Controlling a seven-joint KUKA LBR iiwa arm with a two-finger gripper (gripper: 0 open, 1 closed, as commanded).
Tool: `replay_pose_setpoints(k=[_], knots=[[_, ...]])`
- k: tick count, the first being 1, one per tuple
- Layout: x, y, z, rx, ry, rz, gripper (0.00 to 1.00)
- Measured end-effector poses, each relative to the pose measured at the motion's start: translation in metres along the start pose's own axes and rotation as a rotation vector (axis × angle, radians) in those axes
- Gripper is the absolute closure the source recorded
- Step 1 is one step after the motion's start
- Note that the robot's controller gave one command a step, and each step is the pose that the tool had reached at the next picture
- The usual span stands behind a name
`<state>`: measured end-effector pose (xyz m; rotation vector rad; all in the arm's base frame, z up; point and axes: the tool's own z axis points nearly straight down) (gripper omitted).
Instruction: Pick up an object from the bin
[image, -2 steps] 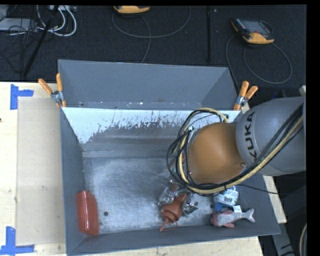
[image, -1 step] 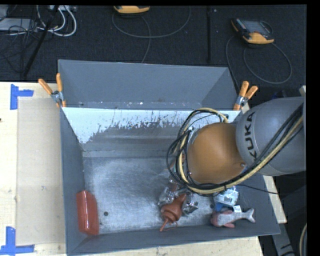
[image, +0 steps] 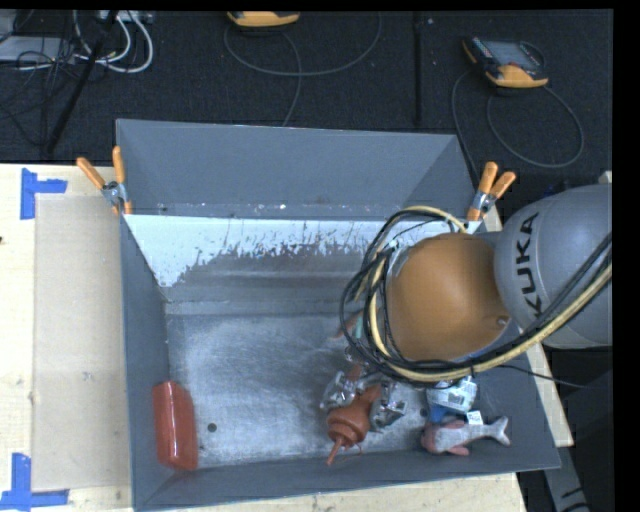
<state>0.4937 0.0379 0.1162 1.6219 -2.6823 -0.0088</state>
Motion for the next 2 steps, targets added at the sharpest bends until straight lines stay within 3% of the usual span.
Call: replay_pose_setpoints(k=[1,2], knots=[[0.013,-0.010,-0.014,0.014,-0.008,0.007,1.00],[0.009,-0.007,-0.040,-0.003,0.001,-0.012,1.00]])
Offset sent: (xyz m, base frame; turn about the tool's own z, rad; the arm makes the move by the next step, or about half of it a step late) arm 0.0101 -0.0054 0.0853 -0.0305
